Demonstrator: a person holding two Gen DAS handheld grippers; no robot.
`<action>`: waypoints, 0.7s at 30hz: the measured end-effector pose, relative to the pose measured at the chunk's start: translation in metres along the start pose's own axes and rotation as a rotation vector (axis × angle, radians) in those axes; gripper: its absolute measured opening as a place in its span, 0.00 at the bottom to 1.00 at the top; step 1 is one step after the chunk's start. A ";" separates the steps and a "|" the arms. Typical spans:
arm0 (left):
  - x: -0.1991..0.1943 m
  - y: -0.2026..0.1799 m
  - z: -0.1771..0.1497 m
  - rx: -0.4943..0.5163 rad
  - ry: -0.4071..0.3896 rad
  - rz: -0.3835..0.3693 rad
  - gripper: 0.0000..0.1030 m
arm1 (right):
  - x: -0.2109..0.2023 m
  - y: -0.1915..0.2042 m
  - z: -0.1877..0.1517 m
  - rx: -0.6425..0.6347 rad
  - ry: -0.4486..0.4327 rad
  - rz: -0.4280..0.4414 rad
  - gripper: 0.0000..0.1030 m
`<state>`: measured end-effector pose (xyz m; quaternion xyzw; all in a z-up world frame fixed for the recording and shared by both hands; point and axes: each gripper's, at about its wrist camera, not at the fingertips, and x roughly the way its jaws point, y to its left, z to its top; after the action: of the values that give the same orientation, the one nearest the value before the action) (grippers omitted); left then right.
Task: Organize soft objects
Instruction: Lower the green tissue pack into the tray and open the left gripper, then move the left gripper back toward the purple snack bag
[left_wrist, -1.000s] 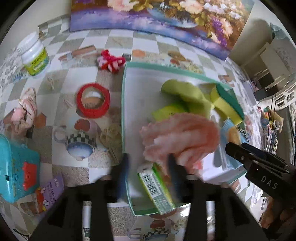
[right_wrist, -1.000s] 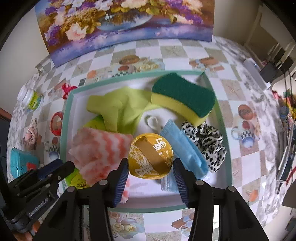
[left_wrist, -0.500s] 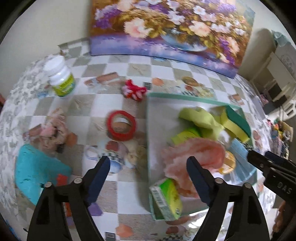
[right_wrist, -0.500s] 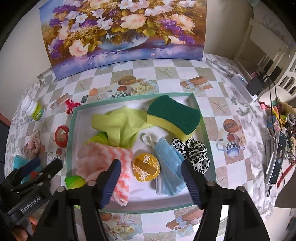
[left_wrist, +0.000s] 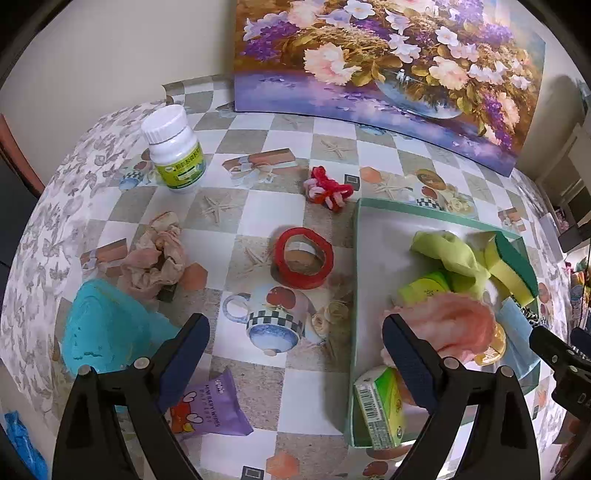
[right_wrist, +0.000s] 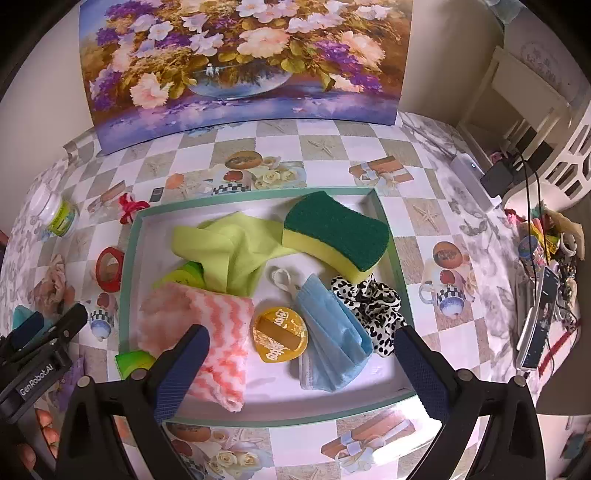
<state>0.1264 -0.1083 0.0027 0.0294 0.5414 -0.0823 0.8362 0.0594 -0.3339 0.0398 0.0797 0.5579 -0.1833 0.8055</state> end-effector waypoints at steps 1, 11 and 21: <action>-0.001 0.000 0.000 0.005 -0.001 0.006 0.92 | -0.001 0.001 0.000 -0.001 -0.003 0.005 0.98; -0.012 0.004 -0.001 0.017 -0.024 0.021 0.92 | -0.007 0.024 -0.003 -0.040 -0.016 0.049 0.99; -0.032 0.016 -0.011 0.013 -0.073 0.021 0.92 | -0.018 0.049 -0.015 -0.102 -0.038 0.069 0.99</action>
<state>0.1065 -0.0875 0.0272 0.0374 0.5097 -0.0780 0.8560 0.0595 -0.2801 0.0476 0.0540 0.5481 -0.1282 0.8248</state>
